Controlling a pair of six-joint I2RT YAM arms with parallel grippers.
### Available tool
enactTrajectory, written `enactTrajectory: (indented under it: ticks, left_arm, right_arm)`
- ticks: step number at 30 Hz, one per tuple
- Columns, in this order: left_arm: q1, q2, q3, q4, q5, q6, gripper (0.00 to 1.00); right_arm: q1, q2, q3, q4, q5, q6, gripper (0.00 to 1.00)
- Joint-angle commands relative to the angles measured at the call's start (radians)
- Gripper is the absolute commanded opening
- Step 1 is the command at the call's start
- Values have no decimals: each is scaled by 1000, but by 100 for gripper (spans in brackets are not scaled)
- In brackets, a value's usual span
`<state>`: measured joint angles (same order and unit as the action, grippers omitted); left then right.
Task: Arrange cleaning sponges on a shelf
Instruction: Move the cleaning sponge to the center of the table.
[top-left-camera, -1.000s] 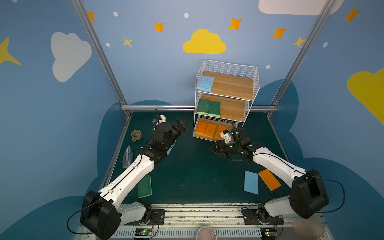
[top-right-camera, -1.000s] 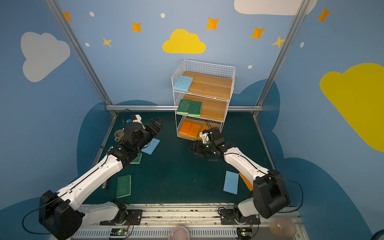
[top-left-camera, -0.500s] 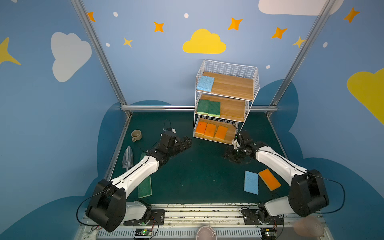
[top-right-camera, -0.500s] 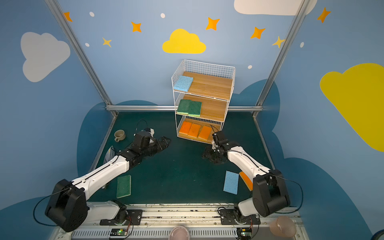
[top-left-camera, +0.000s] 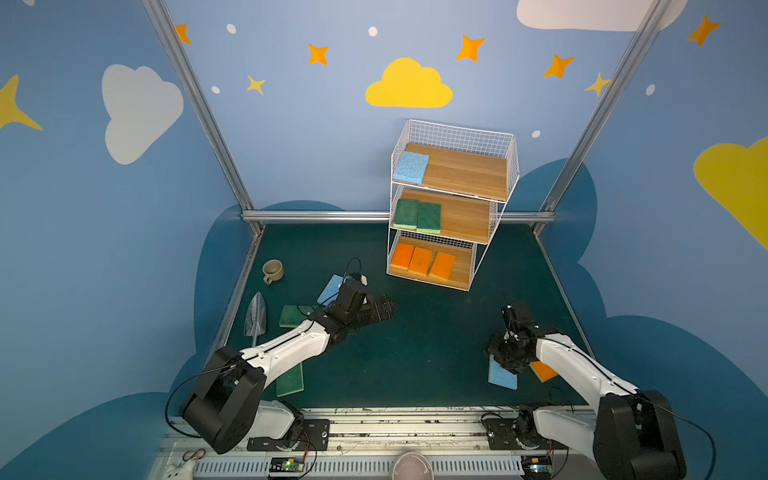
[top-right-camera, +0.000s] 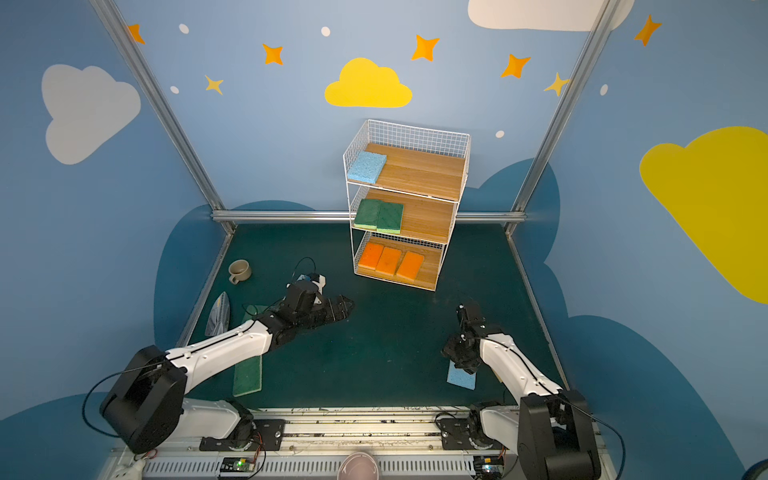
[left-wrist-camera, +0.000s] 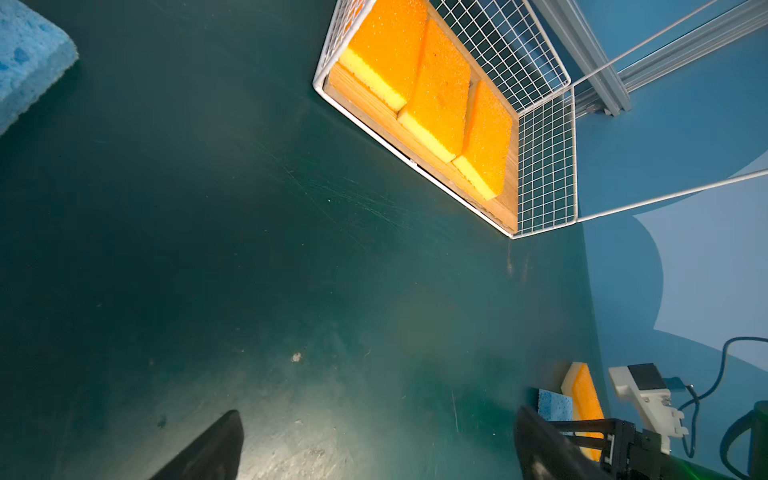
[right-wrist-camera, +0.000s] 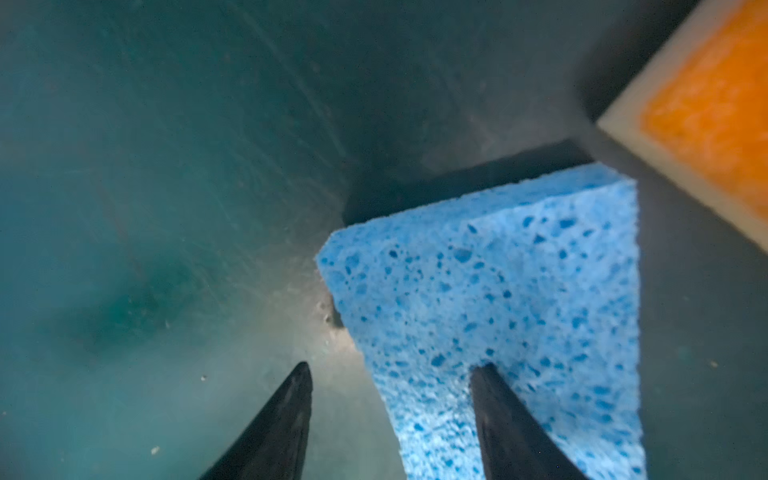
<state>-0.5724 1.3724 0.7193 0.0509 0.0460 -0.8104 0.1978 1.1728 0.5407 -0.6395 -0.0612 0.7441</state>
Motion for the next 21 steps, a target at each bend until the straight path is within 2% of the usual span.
enactTrajectory:
  ticks: [1,5,8,11,17,21]
  left_arm:
    - [-3,-47,-23,14,-14,19,100]
    - [-3,-100,-46,-13,-32,26,100]
    - [-3,-142,-62,-44,-44,37,100]
    - [-1,-176,-85,-72,-47,46,100]
    - [-1,-233,-128,-108,-15,40,99]
    - [-1,-236,-132,-111,34,39,97]
  right_arm:
    - [9,85,-11,105,-117,27,59]
    - [121,237,79,159,-241,67,55]
    - [239,316,151,243,-265,132,55]
    - [311,382,240,318,-268,185,55]
    - [358,478,454,320,-244,193,56]
    - [364,477,540,269,-257,166,58]
